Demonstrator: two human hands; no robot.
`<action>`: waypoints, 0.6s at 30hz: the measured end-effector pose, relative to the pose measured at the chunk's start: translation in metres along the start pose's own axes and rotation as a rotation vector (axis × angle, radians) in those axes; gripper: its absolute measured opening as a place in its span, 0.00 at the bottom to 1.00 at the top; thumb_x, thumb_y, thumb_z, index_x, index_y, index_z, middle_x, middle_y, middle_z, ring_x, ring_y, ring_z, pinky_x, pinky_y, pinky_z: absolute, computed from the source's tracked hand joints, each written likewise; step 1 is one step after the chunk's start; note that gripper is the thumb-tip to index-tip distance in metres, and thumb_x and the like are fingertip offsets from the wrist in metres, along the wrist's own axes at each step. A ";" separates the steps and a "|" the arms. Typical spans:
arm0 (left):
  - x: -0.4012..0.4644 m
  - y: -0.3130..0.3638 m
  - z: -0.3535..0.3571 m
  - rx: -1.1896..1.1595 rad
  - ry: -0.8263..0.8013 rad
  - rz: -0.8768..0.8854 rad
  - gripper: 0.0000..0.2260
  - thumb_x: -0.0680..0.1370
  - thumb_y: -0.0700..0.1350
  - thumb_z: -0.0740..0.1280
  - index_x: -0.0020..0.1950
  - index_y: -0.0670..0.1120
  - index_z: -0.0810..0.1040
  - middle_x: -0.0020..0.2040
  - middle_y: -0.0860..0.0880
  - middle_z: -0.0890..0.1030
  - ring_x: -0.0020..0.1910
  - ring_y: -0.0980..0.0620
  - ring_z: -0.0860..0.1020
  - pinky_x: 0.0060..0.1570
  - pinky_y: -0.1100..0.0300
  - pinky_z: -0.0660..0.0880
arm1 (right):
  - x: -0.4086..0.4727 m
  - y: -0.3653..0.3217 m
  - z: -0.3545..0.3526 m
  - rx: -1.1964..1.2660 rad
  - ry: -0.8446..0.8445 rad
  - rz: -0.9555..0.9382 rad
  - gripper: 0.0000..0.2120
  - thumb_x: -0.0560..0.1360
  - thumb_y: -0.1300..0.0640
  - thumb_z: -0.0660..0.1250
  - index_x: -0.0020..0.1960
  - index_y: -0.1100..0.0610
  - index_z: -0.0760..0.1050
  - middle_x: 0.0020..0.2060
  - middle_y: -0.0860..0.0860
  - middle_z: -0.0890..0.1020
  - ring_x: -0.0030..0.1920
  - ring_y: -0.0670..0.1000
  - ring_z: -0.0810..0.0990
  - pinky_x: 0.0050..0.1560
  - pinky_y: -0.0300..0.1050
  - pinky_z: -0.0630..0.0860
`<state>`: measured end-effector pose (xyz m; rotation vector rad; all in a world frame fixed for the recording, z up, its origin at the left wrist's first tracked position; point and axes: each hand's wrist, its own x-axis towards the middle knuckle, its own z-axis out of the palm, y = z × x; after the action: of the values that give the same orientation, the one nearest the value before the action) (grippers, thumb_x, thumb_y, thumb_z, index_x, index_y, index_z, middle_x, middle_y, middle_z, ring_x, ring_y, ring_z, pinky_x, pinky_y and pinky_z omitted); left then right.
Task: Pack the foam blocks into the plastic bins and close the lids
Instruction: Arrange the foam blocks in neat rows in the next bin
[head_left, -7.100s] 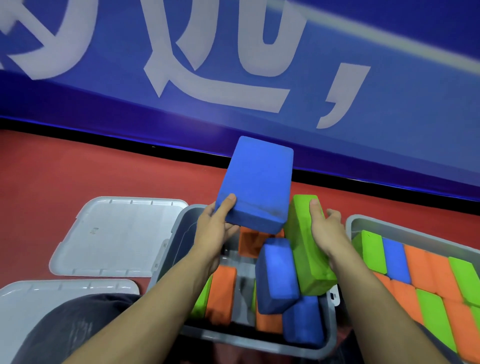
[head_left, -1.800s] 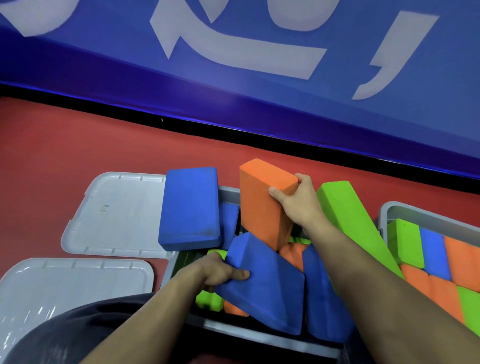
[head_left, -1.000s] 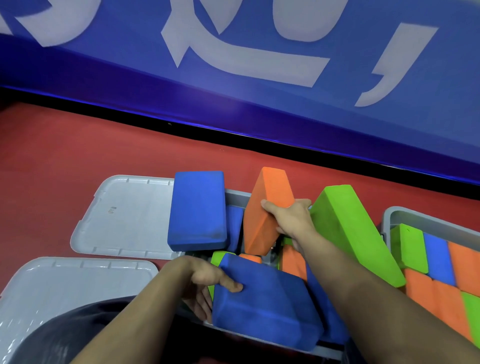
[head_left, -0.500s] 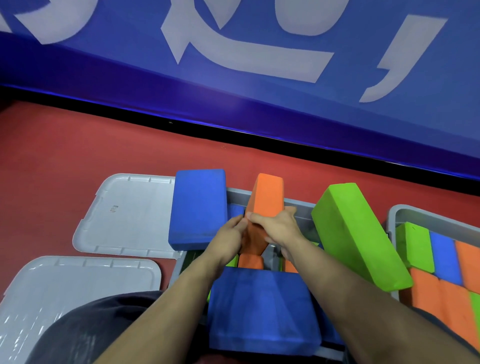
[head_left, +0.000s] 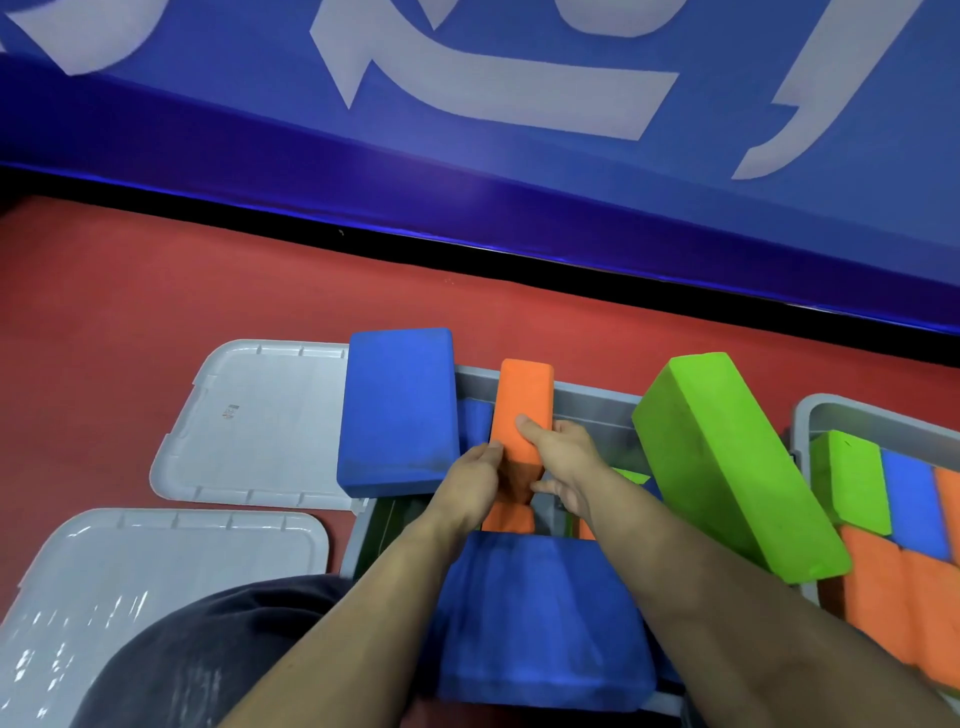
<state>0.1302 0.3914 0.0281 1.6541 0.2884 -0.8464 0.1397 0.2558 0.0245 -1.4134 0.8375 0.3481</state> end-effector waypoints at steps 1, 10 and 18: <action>-0.001 0.000 0.001 -0.004 0.008 -0.003 0.16 0.84 0.55 0.54 0.56 0.50 0.80 0.56 0.50 0.84 0.55 0.53 0.81 0.64 0.53 0.75 | 0.004 0.004 0.002 0.006 0.009 0.006 0.10 0.79 0.48 0.71 0.53 0.54 0.77 0.54 0.57 0.85 0.56 0.60 0.84 0.62 0.66 0.76; 0.004 -0.010 -0.010 0.142 0.040 0.027 0.22 0.84 0.35 0.54 0.78 0.48 0.65 0.71 0.52 0.75 0.64 0.57 0.76 0.52 0.72 0.71 | 0.041 0.030 0.013 0.037 -0.005 0.043 0.15 0.78 0.49 0.73 0.59 0.55 0.73 0.55 0.55 0.84 0.54 0.58 0.85 0.57 0.63 0.81; -0.006 -0.017 -0.006 0.379 -0.055 -0.039 0.25 0.86 0.36 0.55 0.82 0.45 0.55 0.76 0.46 0.69 0.49 0.56 0.75 0.34 0.78 0.71 | 0.076 0.063 0.015 -0.058 0.002 0.102 0.28 0.69 0.43 0.77 0.62 0.55 0.75 0.53 0.53 0.85 0.52 0.57 0.85 0.53 0.59 0.83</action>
<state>0.1183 0.4035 0.0193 1.9761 0.1252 -1.0205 0.1537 0.2603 -0.0740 -1.4281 0.9096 0.4518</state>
